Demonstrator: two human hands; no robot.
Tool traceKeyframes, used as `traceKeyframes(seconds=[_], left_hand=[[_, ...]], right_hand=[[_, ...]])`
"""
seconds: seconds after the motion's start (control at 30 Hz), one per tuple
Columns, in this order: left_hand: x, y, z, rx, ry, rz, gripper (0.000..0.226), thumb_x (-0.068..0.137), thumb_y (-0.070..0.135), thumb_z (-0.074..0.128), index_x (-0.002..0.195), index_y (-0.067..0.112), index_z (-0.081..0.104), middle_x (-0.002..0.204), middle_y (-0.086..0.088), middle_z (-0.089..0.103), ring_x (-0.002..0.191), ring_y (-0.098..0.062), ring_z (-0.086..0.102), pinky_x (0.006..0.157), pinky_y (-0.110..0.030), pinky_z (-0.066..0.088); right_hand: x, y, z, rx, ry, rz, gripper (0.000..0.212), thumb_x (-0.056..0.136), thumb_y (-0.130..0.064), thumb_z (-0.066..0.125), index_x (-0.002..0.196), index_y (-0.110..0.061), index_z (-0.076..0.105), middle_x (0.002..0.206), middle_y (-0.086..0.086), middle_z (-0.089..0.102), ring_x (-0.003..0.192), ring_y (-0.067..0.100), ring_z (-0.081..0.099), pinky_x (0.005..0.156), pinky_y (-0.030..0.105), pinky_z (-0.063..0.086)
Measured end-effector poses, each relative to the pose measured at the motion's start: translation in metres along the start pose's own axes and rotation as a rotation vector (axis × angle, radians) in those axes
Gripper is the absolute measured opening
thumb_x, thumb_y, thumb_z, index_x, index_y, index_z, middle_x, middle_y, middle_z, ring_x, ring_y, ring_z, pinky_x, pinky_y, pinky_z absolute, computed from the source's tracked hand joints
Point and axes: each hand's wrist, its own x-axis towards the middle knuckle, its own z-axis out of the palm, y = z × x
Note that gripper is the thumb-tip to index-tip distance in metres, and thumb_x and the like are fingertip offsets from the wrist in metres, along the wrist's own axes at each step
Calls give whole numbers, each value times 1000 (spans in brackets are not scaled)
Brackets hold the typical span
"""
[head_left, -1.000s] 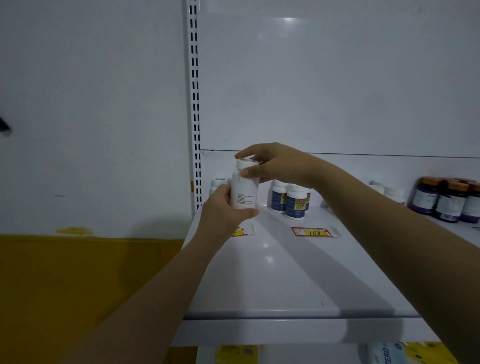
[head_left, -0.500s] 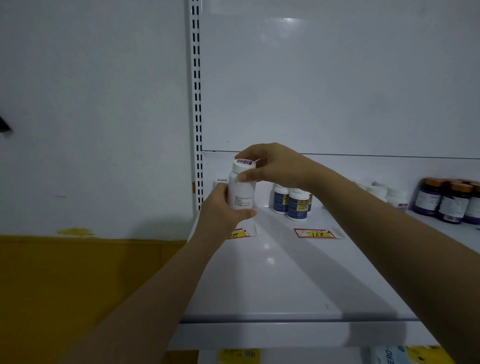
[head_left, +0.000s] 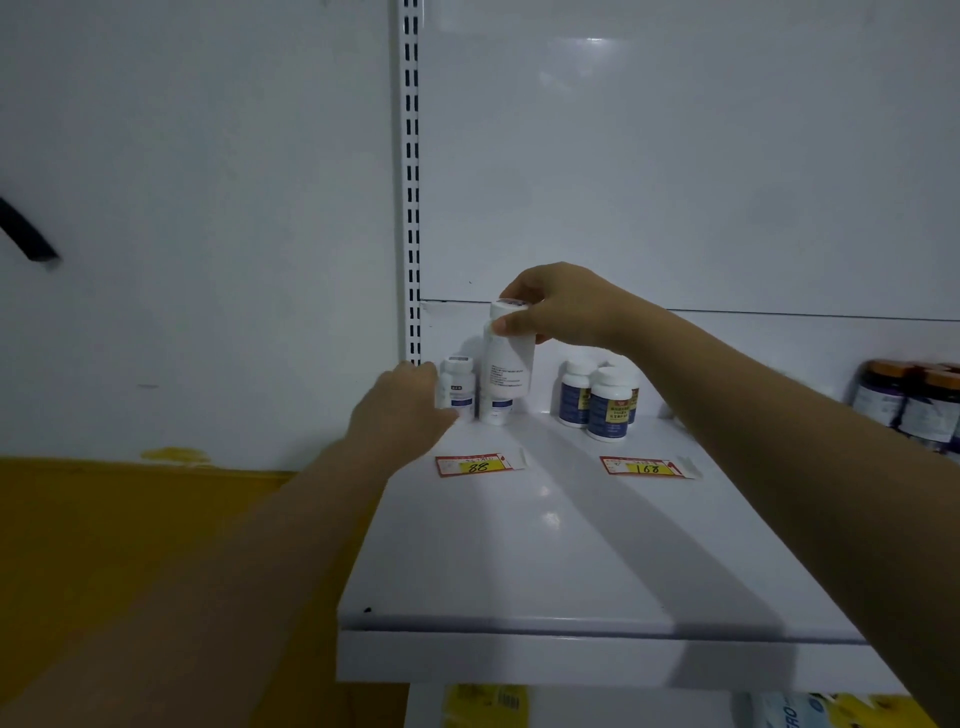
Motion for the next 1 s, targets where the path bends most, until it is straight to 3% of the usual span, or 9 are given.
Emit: traceKeyframes(seconds=[0.17,0.33,0.43,0.63,0.77,0.87,1.0], left_hand=[[-8,-49,-17,326,-117,-90,37,94,28,50,123,6,46,121,-14,49,112,-29,46,84,-36,43],[-33,-79,-25,362,-195,-207,38,93,29,50,124,7,45,121,-13,48,111,-29,47,85,-36,43],[-47,-95,-33,359,-187,-249,35,93,29,51,118,6,46,117,-14,49,107,-29,49,81,-35,42],[-78,-139,-52,381,-221,-373,35,95,27,48,123,6,46,120,-13,50,104,-28,51,76,-34,44],[-109,-180,-57,392,-269,-492,25,95,26,51,114,9,53,112,-10,56,89,-23,52,76,-36,48],[-133,-213,-66,390,-309,-590,31,96,27,50,122,9,51,118,-10,56,90,-23,52,79,-37,50],[-164,-264,-79,391,-307,-659,11,95,27,49,95,16,45,94,-6,51,81,-23,49,67,-34,44]], right_hand=[[4,-10,9,-69,-26,9,39,84,-31,68,116,-10,60,111,5,59,84,16,57,60,19,46],[12,-32,32,-113,-84,-40,38,85,-28,67,116,-8,59,115,8,61,90,20,59,81,31,53],[21,-59,52,-142,-135,-116,37,86,-27,66,116,-7,59,115,9,62,91,21,61,85,32,51],[44,-123,109,-192,-236,-265,37,88,-29,64,113,-2,60,102,10,63,82,19,60,60,19,45],[53,-164,161,-228,-297,-355,40,89,-28,61,112,5,63,114,19,64,103,29,60,80,34,47],[59,-195,203,-237,-358,-400,42,90,-28,60,115,5,62,117,20,63,107,31,60,81,36,48],[65,-237,253,-215,-458,-443,42,90,-26,61,119,4,60,119,19,62,104,30,64,88,34,50]])
